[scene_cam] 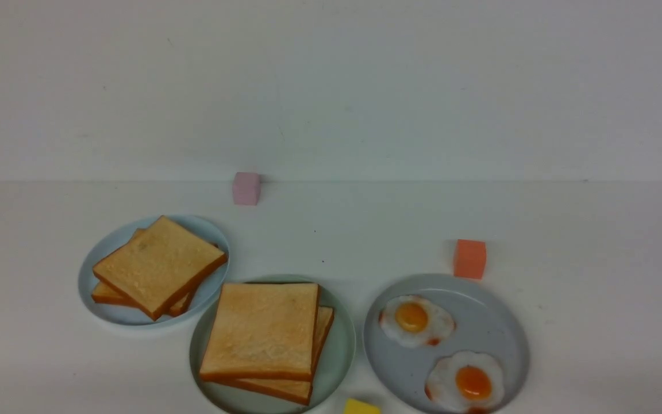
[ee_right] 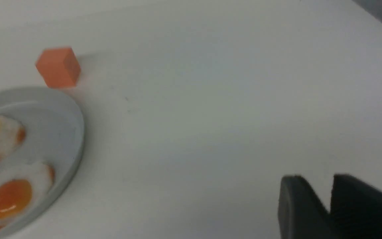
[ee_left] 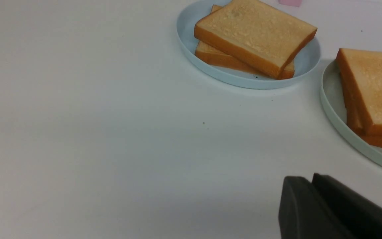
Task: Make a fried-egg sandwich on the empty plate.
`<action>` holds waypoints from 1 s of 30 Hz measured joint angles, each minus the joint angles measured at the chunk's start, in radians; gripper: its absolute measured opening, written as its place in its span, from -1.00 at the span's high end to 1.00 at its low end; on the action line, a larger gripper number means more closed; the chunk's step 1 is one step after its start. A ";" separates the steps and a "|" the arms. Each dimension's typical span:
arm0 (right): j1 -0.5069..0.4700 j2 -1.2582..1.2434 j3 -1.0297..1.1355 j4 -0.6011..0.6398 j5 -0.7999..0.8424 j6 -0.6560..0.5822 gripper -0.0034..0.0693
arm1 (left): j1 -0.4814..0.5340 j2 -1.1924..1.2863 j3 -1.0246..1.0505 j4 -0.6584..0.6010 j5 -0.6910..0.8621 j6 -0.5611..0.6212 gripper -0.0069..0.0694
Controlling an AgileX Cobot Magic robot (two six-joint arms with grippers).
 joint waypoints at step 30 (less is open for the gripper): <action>0.000 -0.018 0.000 0.127 -0.001 -0.169 0.31 | 0.000 0.000 0.000 0.000 0.000 0.000 0.58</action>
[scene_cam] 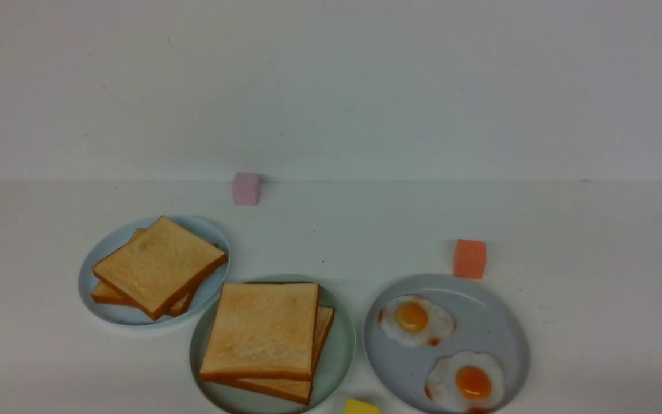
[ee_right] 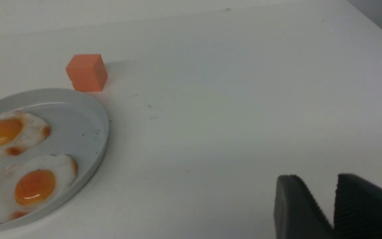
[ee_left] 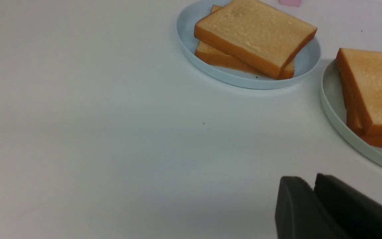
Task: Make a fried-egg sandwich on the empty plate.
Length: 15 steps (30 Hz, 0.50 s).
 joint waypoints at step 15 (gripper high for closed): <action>0.000 0.000 0.000 0.001 0.000 -0.002 0.27 | 0.000 0.000 0.000 0.000 0.000 0.000 0.55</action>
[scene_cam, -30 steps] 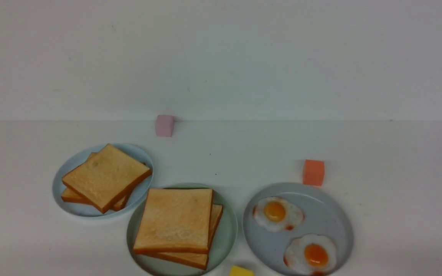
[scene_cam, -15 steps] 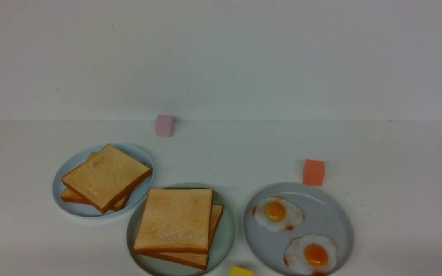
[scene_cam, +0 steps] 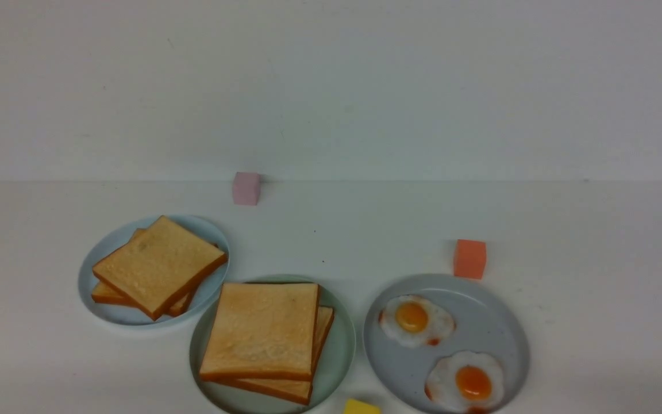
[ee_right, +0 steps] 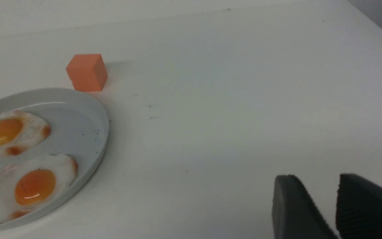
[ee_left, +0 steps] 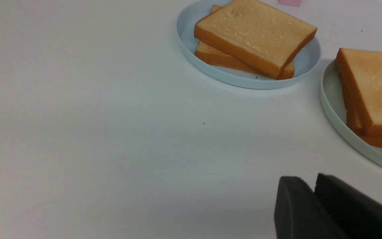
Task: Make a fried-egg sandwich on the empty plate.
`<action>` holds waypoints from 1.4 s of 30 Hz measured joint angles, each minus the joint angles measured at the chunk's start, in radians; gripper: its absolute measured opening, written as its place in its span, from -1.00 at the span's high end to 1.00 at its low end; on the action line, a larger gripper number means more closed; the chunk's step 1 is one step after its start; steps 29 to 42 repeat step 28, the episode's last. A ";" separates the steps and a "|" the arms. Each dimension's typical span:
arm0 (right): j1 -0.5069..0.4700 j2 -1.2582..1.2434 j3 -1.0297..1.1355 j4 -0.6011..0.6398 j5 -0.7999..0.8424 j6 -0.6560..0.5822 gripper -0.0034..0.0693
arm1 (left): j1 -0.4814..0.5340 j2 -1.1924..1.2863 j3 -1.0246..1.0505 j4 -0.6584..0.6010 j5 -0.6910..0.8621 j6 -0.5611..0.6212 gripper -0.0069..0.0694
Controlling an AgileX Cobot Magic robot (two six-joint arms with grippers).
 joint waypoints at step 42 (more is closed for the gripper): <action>0.000 0.000 0.000 0.000 0.000 0.000 0.25 | 0.000 0.000 0.000 0.000 0.000 0.000 0.49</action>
